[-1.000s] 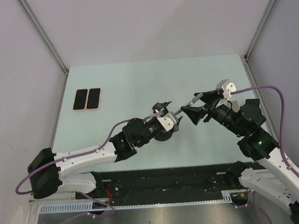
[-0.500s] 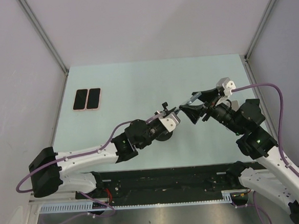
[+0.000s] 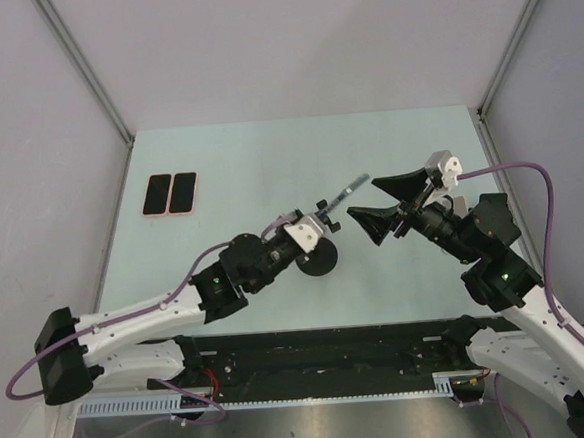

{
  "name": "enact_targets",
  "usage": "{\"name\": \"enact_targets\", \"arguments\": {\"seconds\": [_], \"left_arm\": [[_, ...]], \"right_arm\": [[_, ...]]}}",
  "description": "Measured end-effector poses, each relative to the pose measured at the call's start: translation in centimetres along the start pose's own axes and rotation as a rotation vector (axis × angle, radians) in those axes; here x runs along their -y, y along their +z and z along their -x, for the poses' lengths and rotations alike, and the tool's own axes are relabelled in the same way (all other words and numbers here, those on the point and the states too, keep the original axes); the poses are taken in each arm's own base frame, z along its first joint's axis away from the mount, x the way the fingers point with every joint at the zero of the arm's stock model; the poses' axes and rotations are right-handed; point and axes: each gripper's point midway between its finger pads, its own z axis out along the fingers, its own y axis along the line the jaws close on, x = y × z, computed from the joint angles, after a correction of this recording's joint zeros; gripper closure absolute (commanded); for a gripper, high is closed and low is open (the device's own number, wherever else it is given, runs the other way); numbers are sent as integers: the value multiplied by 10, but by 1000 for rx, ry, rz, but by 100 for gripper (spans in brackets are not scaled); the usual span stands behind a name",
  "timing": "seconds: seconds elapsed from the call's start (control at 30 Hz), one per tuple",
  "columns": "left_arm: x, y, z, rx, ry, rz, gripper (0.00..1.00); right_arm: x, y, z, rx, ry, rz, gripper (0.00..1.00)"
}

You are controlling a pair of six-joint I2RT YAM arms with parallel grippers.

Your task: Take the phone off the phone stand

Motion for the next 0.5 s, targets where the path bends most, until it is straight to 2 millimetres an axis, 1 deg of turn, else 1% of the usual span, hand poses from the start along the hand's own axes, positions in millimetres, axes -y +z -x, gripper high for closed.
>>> {"name": "enact_targets", "arguments": {"seconds": [0.03, 0.1, 0.2, 0.27, 0.3, 0.37, 0.43, 0.5], "left_arm": [[-9, -4, -2, -12, -16, 24, 100], [-31, -12, -4, -31, -46, 76, 100], [-71, -30, -6, -50, -100, 180, 100], [-93, -44, -9, -67, -135, 245, 100], [-100, -46, -11, -74, -136, 265, 100], [-118, -57, -21, -118, -167, 308, 100], [-135, -65, -36, -171, -205, 340, 100], [-151, -74, -56, -231, -262, 368, 100]], "right_arm": [[1, -1, 3, 11, -6, -8, 3], [3, -4, 10, 30, -17, -19, 0], [4, -7, 17, 51, -34, -35, 0], [6, -9, 20, 60, -48, -46, 0], [7, -9, 21, 63, -55, -52, 0], [10, -12, 22, 66, -75, -71, 0], [15, -14, 23, 65, -95, -93, 0], [20, -16, 20, 51, -117, -121, 0]]}}
